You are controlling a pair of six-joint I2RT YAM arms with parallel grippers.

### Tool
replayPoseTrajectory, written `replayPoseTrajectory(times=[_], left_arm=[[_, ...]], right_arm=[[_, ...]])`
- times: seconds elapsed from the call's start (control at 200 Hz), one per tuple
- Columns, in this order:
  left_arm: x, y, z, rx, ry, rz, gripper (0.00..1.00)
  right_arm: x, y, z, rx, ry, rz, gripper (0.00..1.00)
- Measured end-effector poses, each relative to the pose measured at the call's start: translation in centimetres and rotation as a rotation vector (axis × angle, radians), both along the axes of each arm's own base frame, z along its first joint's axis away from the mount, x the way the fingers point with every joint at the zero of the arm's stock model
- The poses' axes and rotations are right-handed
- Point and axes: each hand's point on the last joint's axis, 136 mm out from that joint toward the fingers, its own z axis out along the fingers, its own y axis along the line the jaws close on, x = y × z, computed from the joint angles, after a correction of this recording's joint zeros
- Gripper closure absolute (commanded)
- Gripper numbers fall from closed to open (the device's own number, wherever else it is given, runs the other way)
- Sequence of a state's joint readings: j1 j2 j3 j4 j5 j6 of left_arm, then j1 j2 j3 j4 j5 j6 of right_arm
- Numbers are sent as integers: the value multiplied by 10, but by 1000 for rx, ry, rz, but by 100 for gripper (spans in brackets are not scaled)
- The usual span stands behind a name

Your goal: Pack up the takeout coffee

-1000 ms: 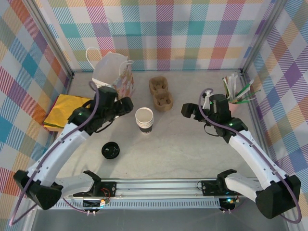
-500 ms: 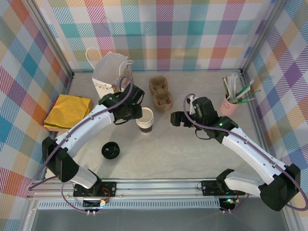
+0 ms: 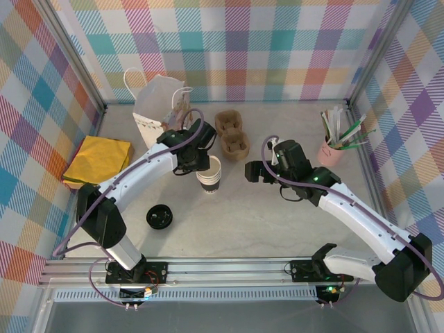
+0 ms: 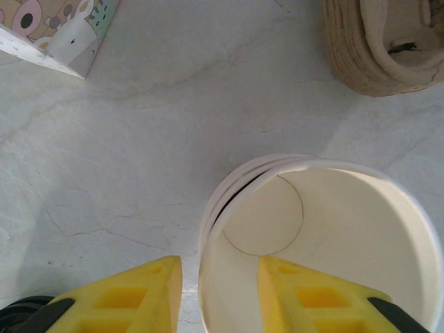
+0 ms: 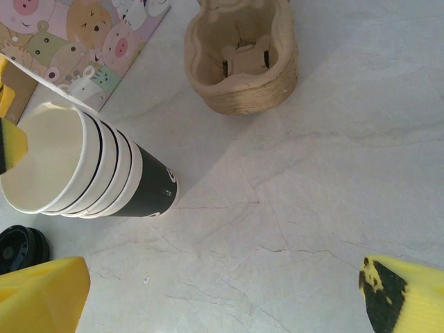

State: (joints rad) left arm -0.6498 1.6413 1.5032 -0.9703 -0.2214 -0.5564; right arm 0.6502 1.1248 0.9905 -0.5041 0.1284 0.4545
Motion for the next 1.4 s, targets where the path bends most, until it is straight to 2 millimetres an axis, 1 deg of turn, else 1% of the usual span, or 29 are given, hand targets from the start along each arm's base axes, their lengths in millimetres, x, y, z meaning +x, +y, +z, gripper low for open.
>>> replayPoseTrajectory(times=[0.035,0.16,0.325,0.43,0.48,0.52,0.75,0.98,1.19,1.4], left_arm=[[0,0,-1,2,3,-1,72],[1,0,-4,5,10,1,75],[2,0,-7,9,17,1,76],[2,1,-7,9,18,3,84],[2,1,-7,11,17,1,91],[2,1,-7,11,18,2,94],[2,1,-3,5,22,3,99],[3,0,15,-28,-6,2,100],[4,6,34,-83,-42,21,100],[4,9,40,-124,-42,33,100]], right_arm=[[0,0,1,-1,-2,-1,1],[-1,-1,0,-5,-1,-2,1],[-1,-1,0,-8,-1,-3,1],[-1,-1,0,-10,-2,-5,1],[-1,-1,0,-11,-1,-5,1],[-1,-2,-1,-11,0,-5,1],[-1,-2,-1,-11,0,-6,1],[-1,-1,-1,-13,-1,-6,1],[-2,0,-1,-13,-2,-3,1],[-2,0,0,-14,-3,-2,1]])
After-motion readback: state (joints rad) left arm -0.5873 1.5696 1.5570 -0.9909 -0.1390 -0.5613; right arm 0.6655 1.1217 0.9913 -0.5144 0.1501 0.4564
